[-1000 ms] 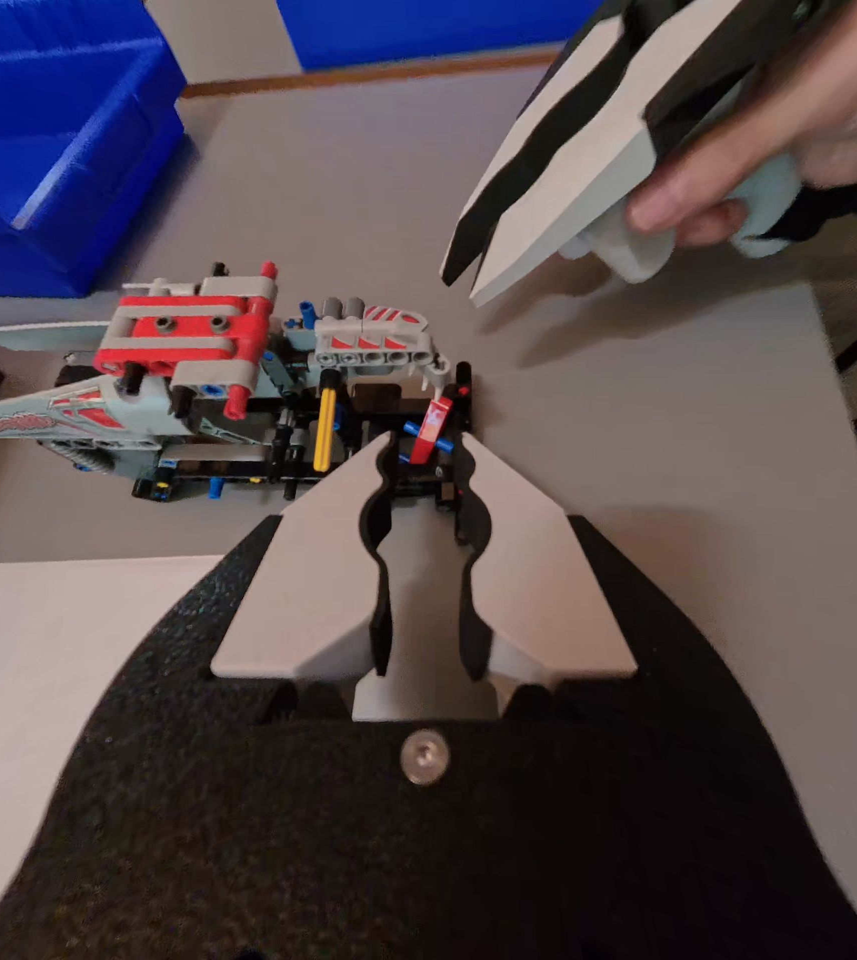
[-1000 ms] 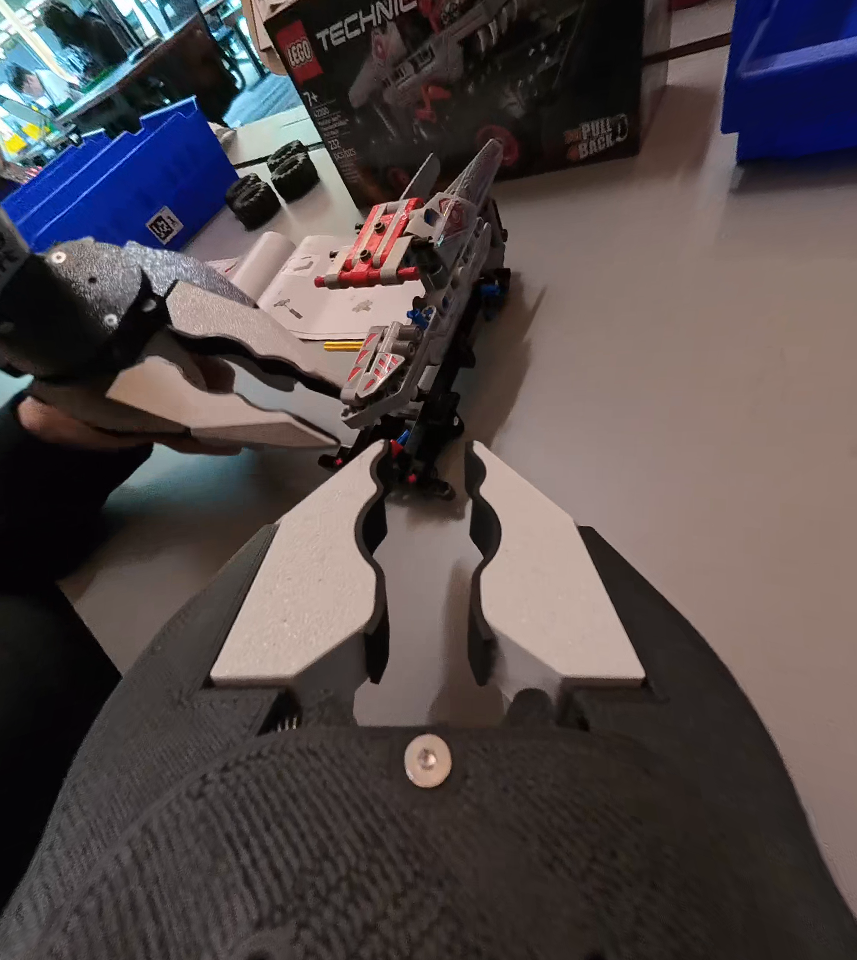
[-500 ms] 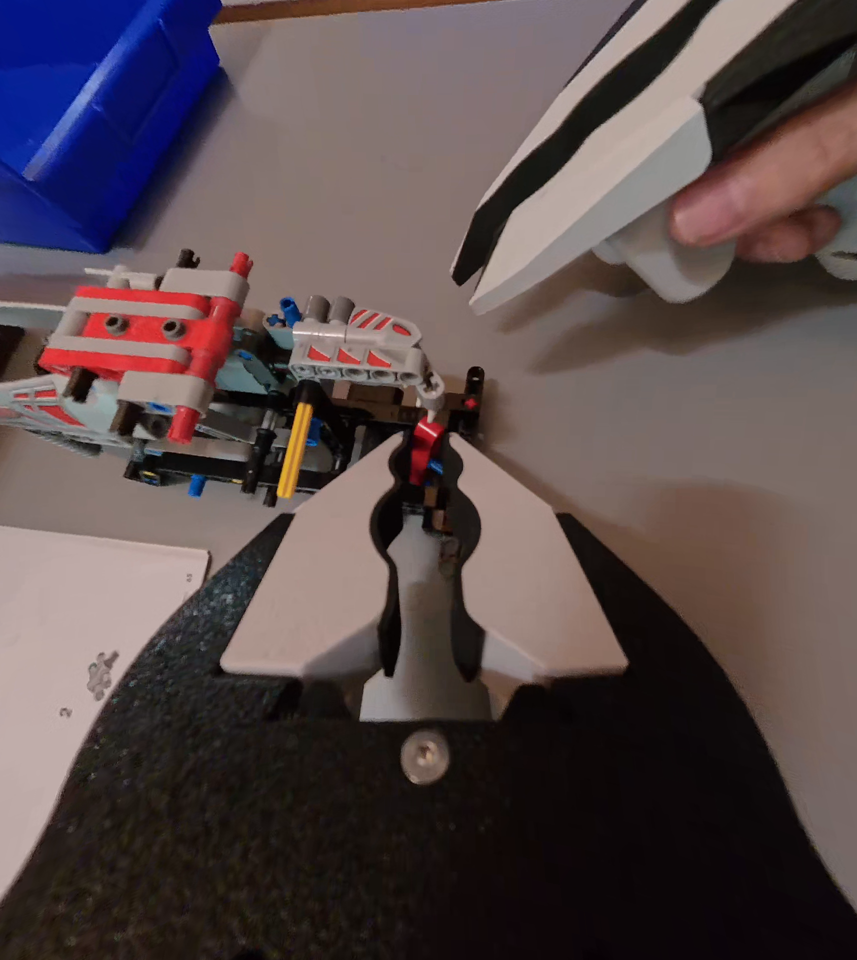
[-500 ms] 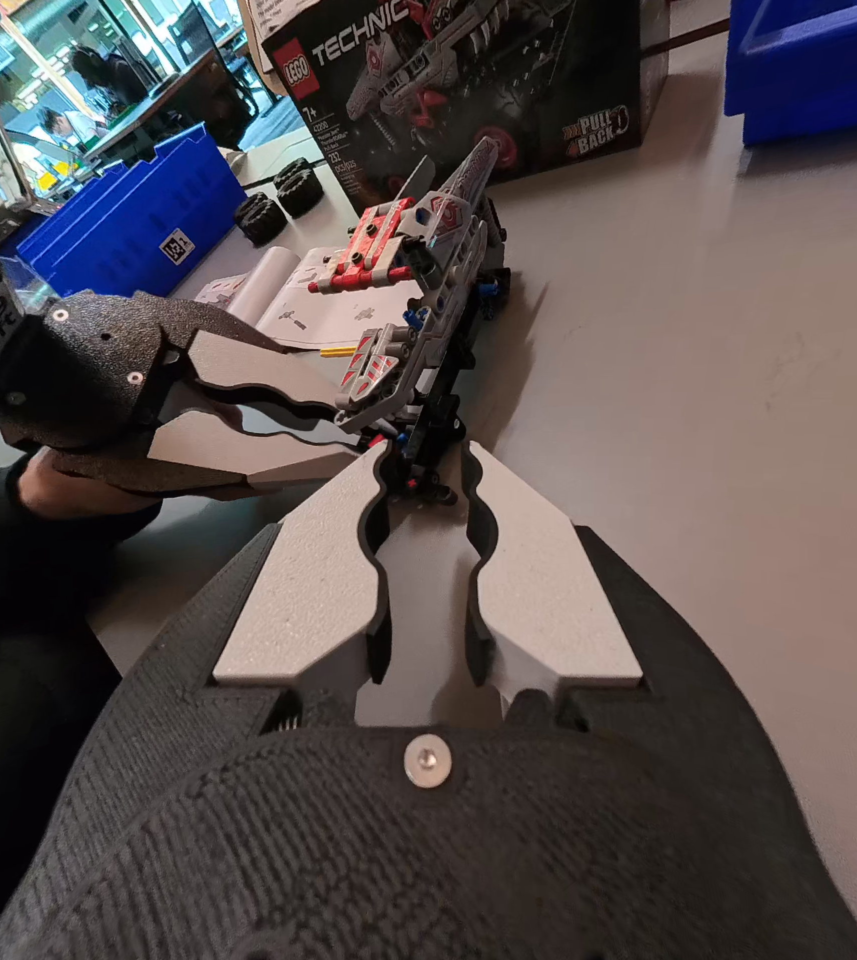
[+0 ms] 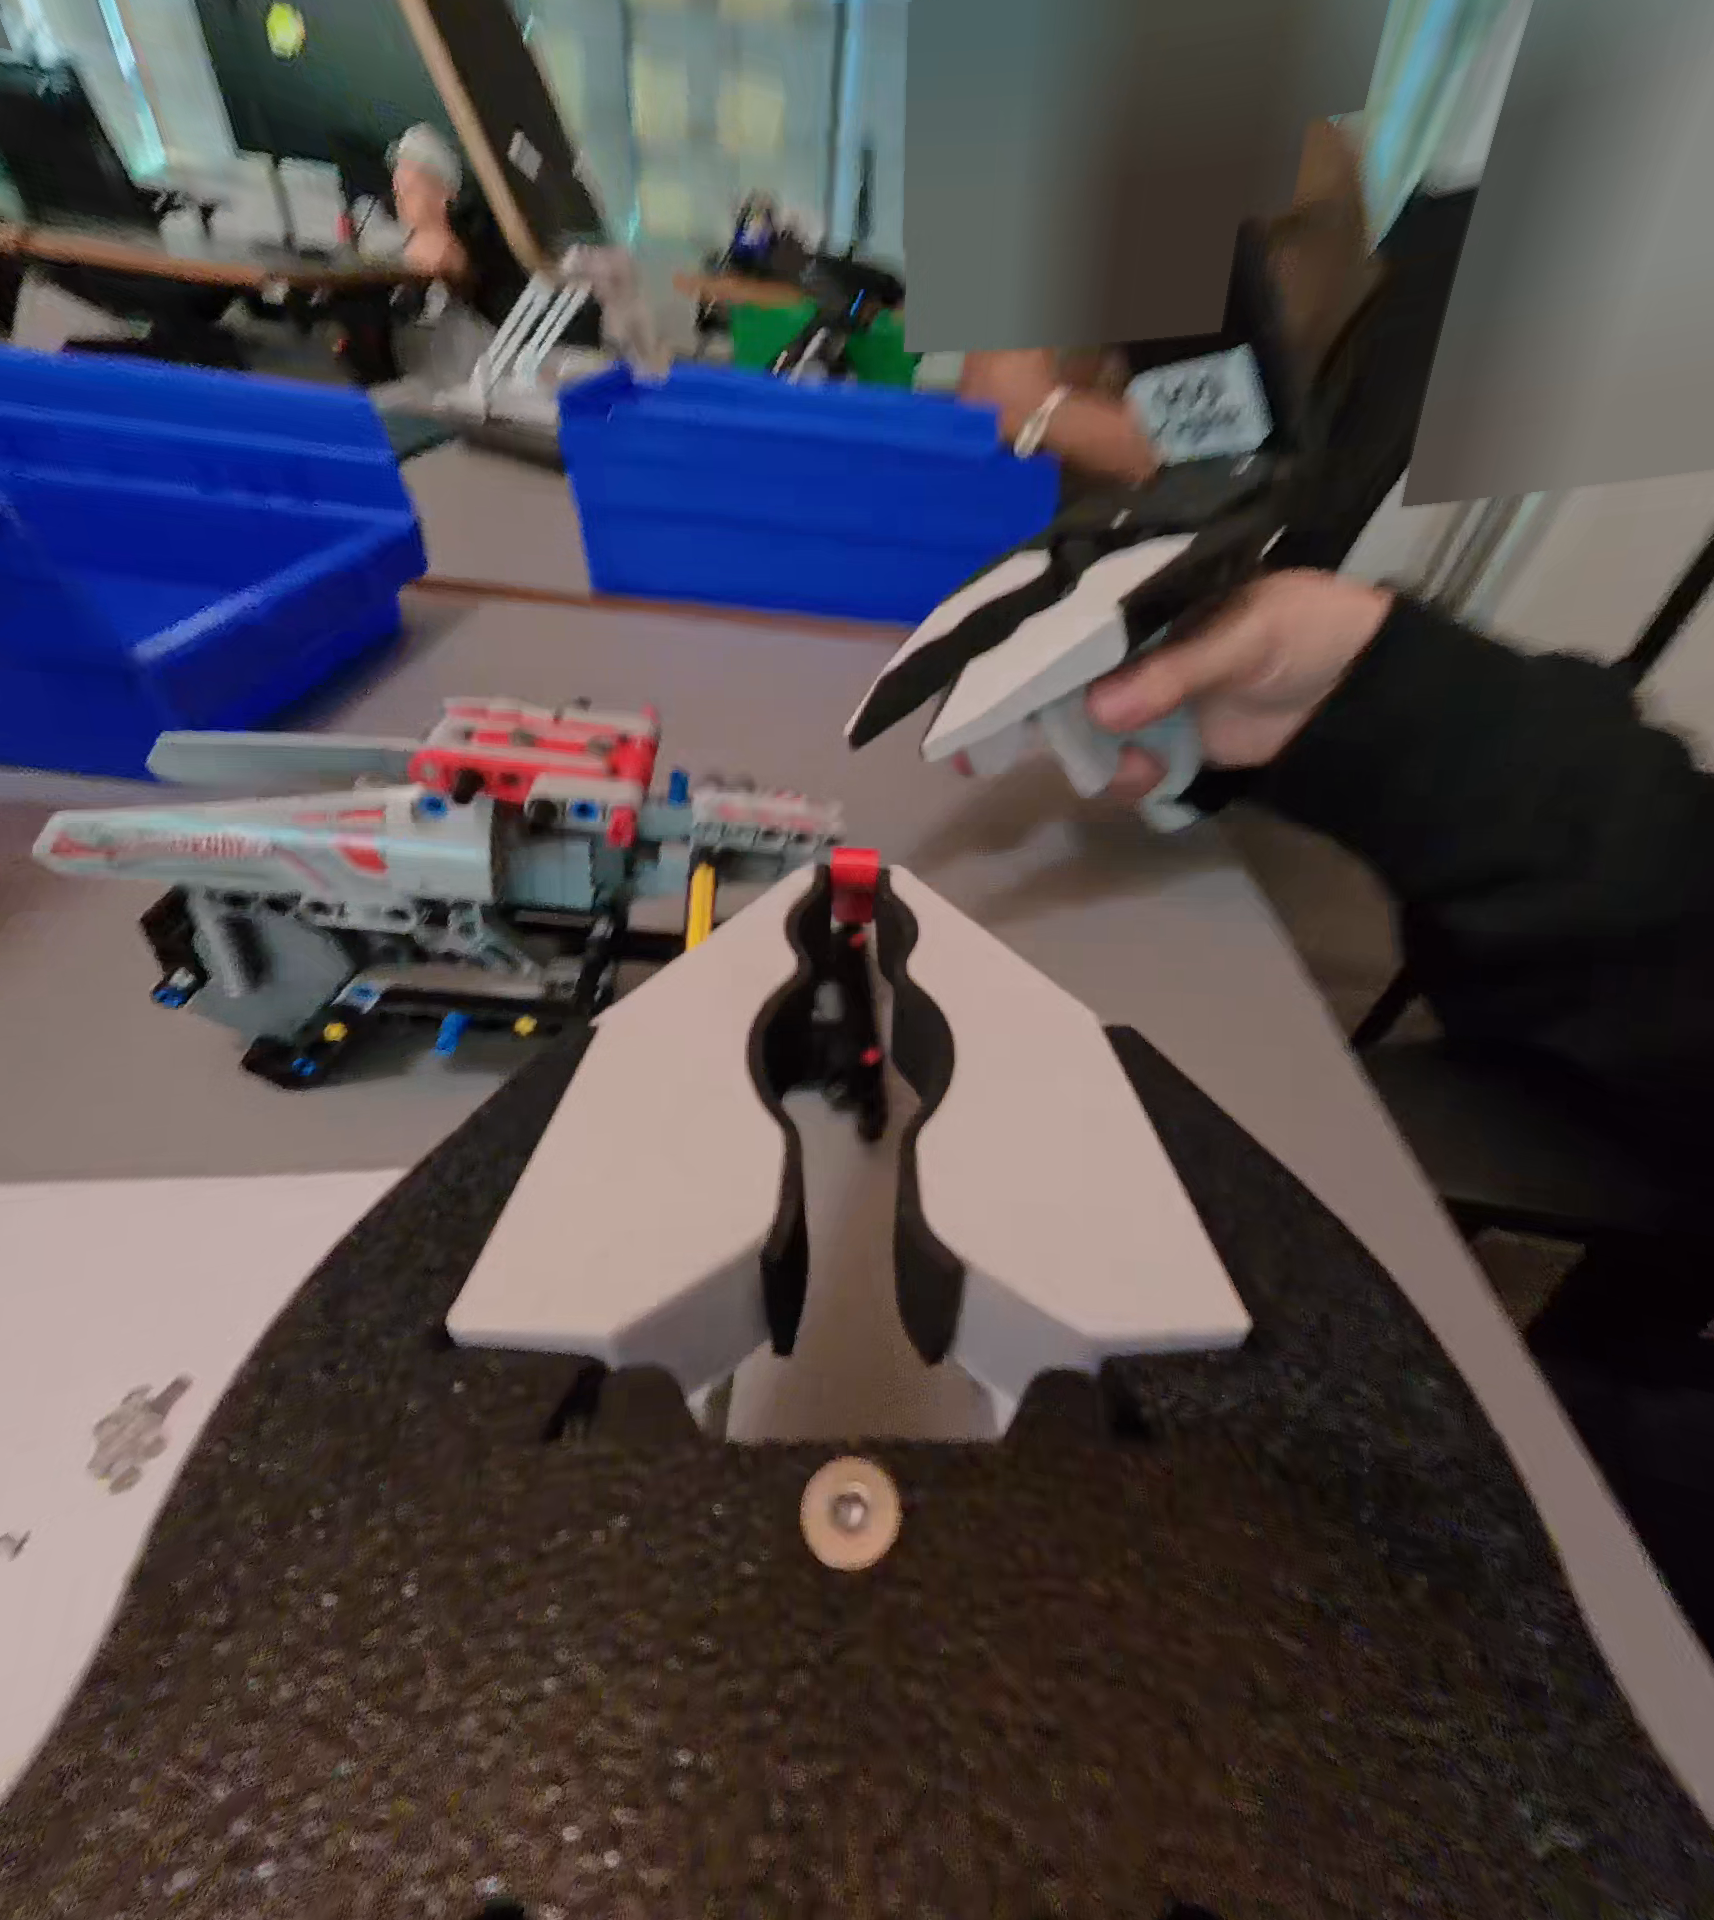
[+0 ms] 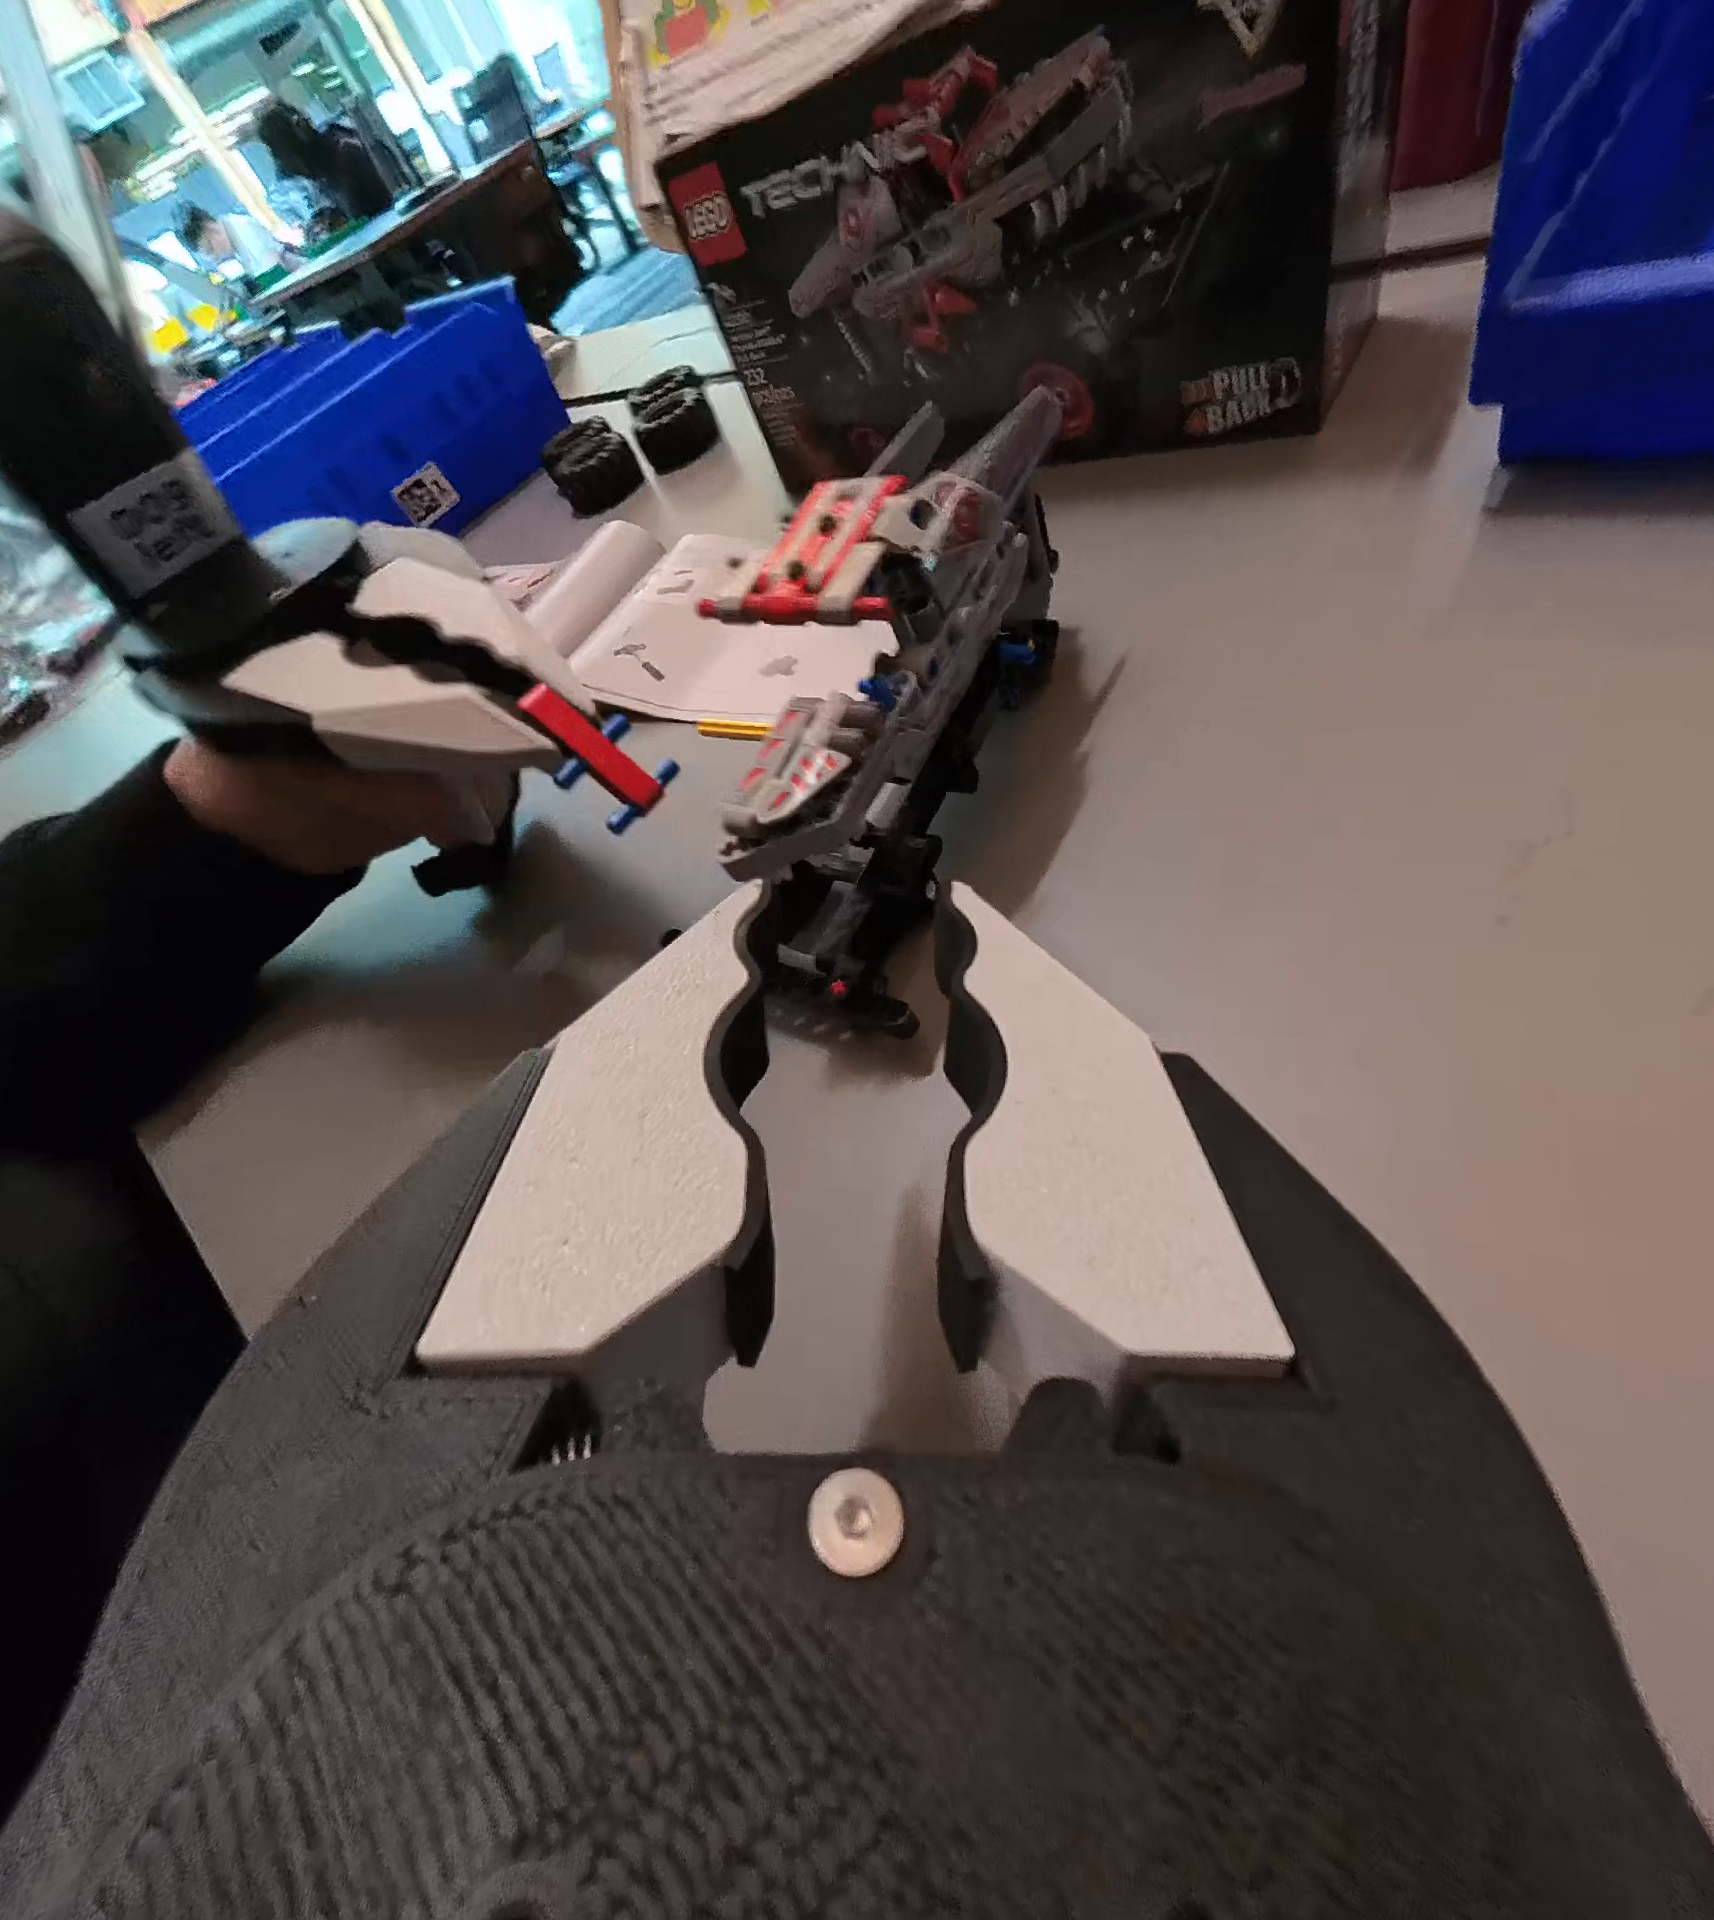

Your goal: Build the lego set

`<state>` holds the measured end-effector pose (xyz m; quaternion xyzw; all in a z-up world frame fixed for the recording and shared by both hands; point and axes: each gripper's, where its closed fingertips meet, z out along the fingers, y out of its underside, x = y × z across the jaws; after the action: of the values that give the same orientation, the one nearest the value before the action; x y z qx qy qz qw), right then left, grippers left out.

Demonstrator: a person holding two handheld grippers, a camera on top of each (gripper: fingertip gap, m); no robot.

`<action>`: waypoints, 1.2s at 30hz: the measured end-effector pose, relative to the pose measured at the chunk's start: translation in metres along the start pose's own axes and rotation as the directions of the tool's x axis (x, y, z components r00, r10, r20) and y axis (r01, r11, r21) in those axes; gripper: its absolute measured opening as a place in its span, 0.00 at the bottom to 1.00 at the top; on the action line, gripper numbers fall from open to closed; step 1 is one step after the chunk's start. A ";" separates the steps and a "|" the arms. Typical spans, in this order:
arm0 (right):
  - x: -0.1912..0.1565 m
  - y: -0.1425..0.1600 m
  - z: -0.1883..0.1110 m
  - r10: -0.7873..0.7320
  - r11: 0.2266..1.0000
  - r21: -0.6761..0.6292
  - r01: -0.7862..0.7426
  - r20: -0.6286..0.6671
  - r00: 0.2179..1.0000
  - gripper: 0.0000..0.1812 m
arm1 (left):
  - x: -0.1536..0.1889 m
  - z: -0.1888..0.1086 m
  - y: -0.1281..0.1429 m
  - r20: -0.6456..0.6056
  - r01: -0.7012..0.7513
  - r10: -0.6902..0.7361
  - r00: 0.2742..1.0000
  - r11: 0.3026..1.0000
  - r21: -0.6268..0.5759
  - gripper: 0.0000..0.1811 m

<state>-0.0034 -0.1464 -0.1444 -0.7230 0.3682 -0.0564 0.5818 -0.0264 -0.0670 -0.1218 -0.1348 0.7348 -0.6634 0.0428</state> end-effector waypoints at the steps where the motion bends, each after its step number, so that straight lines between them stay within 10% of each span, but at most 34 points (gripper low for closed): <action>1: -0.007 -0.004 -0.003 -0.038 0.999 0.015 0.038 0.027 0.999 0.16 | 0.004 -0.005 -0.010 -0.040 0.016 -0.014 0.999 0.998 0.066 0.03; 6: -0.066 -0.026 -0.011 -0.237 0.966 0.156 0.204 0.232 0.943 0.23 | 0.037 -0.027 -0.049 -0.251 0.016 0.063 0.966 0.954 0.299 0.03; 23: -0.148 -0.033 0.019 -0.422 0.900 0.298 0.318 0.416 0.805 0.13 | 0.059 -0.048 -0.049 -0.293 -0.096 0.203 0.934 0.936 0.340 0.03; 30: -0.160 -0.029 0.044 -0.517 0.850 0.293 0.437 0.307 0.799 0.13 | 0.044 -0.083 -0.017 -0.101 -0.295 0.302 0.948 0.952 0.079 0.09; 36: -0.166 -0.017 0.101 -0.471 0.865 0.261 0.429 0.128 0.873 0.12 | 0.003 -0.171 0.021 0.212 -0.262 0.301 0.930 0.946 -0.193 0.10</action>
<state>-0.0634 0.0347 -0.1037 -0.7207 0.1233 -0.1637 0.6622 -0.0733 0.0989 -0.1226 -0.1094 0.7873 -0.5675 0.2145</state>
